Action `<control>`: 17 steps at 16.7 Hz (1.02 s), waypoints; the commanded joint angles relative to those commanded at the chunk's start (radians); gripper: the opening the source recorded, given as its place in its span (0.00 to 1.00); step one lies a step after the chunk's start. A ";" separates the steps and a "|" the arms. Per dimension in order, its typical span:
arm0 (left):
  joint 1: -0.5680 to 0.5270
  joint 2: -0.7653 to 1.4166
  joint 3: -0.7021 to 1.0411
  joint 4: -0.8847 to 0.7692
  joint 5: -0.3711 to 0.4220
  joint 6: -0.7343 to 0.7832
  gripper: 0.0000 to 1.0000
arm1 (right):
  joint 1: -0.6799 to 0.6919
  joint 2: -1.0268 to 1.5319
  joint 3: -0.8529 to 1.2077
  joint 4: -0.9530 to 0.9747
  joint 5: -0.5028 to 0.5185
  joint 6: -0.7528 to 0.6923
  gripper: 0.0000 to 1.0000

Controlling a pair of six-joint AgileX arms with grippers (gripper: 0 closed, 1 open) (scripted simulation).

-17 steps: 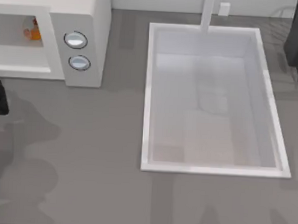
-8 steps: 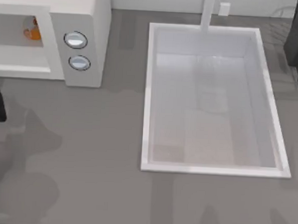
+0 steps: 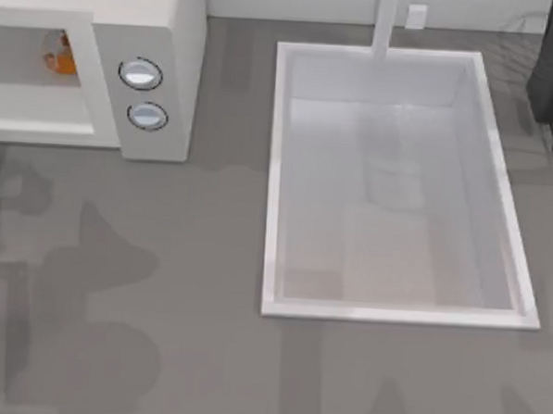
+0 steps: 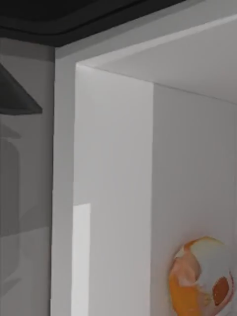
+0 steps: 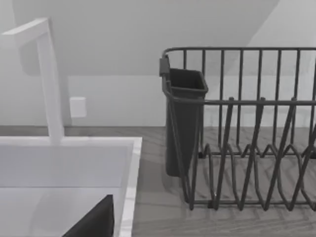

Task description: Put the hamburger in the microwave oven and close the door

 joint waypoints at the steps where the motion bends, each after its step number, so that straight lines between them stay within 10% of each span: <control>1: 0.000 -0.042 0.009 -0.062 -0.001 0.000 1.00 | 0.000 0.000 0.000 0.000 0.000 0.000 1.00; 17: -0.054 -0.402 -0.016 -0.287 -0.029 -0.021 1.00 | 0.000 0.000 0.000 0.000 0.000 0.000 1.00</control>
